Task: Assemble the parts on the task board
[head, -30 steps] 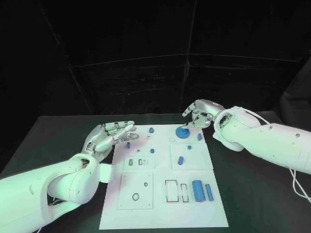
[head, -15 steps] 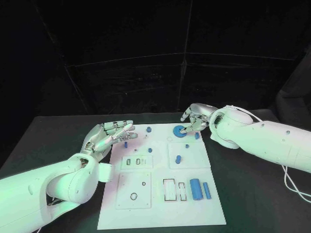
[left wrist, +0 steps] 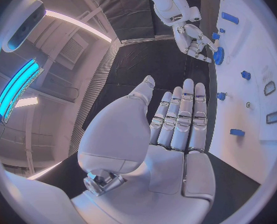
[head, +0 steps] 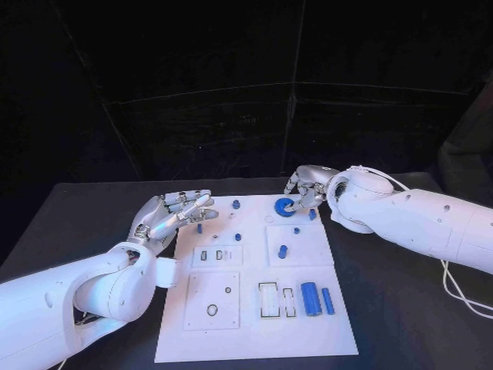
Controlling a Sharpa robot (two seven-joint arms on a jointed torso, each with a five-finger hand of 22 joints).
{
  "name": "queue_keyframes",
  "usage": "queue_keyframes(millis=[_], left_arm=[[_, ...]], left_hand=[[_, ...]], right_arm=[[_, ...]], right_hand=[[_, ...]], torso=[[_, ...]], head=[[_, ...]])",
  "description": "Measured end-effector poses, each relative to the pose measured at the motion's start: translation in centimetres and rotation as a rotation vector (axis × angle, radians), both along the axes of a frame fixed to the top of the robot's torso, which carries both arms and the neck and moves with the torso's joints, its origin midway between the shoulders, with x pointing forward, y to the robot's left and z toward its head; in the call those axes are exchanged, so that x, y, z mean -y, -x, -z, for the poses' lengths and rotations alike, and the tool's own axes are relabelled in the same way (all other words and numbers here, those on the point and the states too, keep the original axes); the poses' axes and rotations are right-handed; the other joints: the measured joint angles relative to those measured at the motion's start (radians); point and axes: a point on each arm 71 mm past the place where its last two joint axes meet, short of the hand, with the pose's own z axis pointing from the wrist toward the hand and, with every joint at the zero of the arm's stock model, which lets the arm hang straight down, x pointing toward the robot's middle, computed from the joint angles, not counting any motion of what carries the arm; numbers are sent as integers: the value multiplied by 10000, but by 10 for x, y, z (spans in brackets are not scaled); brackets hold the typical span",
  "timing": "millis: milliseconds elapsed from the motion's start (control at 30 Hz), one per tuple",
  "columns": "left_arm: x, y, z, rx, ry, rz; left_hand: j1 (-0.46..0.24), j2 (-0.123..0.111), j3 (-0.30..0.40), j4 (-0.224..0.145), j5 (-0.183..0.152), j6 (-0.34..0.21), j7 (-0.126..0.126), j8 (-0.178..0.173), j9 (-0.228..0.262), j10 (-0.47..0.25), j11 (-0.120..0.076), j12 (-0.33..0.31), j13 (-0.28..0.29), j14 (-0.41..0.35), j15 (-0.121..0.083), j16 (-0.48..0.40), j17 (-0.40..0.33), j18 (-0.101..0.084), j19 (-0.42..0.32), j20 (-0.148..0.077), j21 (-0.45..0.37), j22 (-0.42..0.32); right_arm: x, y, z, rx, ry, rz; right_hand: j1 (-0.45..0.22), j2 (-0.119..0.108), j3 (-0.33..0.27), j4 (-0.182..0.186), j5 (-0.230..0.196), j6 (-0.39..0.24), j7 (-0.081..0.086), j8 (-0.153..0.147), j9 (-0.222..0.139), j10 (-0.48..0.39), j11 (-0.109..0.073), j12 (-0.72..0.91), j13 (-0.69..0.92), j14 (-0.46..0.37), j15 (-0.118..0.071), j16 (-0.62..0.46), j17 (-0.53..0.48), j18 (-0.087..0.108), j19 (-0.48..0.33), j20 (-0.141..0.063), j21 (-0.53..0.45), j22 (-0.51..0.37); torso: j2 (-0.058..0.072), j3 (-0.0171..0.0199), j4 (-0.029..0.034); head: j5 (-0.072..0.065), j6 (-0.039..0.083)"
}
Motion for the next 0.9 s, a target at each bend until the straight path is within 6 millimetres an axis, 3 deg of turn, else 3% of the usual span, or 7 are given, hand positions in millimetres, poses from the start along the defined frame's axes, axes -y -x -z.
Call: queue_keyframes(millis=[333, 667, 900], left_arm=[[-1, 0, 0, -4, -4, -5], [-1, 0, 0, -21, -19, -20], [-2, -1, 1, -30, -26, -26]], left_hand=[[118, 118, 97, -155, 0, 0, 0, 0, 0, 0, 0, -40, 0, 0, 0, -69, 23, 0, 0, 0, -41, -26], [158, 158, 136, -194, 0, 0, 0, 0, 1, 0, 0, -40, 0, 0, 0, -69, 33, 0, 0, 0, -40, -40], [158, 158, 136, -194, 0, 0, 0, 0, 1, 0, 0, -40, 0, 0, 0, -69, 33, 0, 0, 0, -40, -39]], right_arm=[[-4, -1, 2, -157, 251, -126], [-4, -1, 3, -140, 423, -162], [-7, -1, 3, -93, 491, -208]], right_hand=[[122, 122, 58, -59, 0, 127, -54, 117, 11, 108, -36, 378, 458, 0, 0, 0, -1, 0, 35, 35, 0, 31], [620, 516, 442, -506, -276, 411, -85, 283, 31, 143, -72, 682, 842, 0, 0, 41, -2, 1, 35, 34, 0, 60], [672, 567, 583, -648, -332, 585, -130, 348, 29, 252, -109, 866, 1063, 0, -1, 78, -3, 1, 35, 34, 41, 101]], torso=[[0, 0, -3], [0, 7, -6], [-1, 12, -9]], head=[[9, -74], [31, -98], [32, -114]])
